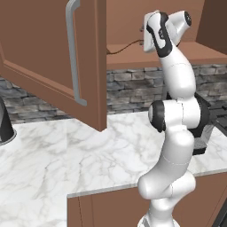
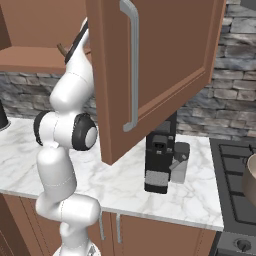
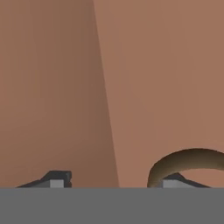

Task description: Open the cabinet and move the ladle to the pot. Then close the cabinet.

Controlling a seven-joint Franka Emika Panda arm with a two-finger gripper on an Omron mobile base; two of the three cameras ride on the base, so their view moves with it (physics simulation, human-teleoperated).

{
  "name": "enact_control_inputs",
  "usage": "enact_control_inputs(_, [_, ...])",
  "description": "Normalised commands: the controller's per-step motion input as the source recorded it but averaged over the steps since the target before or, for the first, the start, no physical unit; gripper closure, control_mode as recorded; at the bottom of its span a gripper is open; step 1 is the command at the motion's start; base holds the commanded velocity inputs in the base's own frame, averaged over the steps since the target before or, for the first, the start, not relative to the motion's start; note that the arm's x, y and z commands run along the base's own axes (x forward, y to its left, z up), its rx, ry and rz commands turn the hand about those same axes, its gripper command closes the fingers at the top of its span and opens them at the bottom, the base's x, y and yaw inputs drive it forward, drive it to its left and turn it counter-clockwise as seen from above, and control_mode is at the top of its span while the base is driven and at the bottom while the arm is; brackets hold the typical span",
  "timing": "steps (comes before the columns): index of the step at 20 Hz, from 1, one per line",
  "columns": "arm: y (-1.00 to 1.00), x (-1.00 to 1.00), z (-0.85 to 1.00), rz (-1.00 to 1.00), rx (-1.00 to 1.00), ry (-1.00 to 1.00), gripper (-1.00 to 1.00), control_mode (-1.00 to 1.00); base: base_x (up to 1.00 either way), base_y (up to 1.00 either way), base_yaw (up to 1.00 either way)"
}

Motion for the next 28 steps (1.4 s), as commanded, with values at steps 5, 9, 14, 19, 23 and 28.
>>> enact_control_inputs(5, [0.01,0.01,-0.05,0.0,0.0,0.0,1.0,-1.0,0.0,0.0,0.0])
enact_control_inputs(9, [0.0,0.0,0.0,0.0,0.0,0.0,1.0,-1.0,0.0,0.0,0.0])
enact_control_inputs(14, [0.0,-0.04,0.0,0.0,0.0,0.0,1.0,-1.0,0.0,0.0,0.0])
enact_control_inputs(19, [0.0,-0.38,0.0,0.0,0.0,0.0,1.0,-1.0,0.0,0.0,0.0])
enact_control_inputs(23, [0.0,-0.72,0.0,-0.02,0.0,0.0,1.0,-1.0,0.0,0.0,0.0])
enact_control_inputs(28, [0.0,-0.93,-0.07,-0.05,0.0,-0.03,1.0,-1.0,0.0,0.0,0.0])
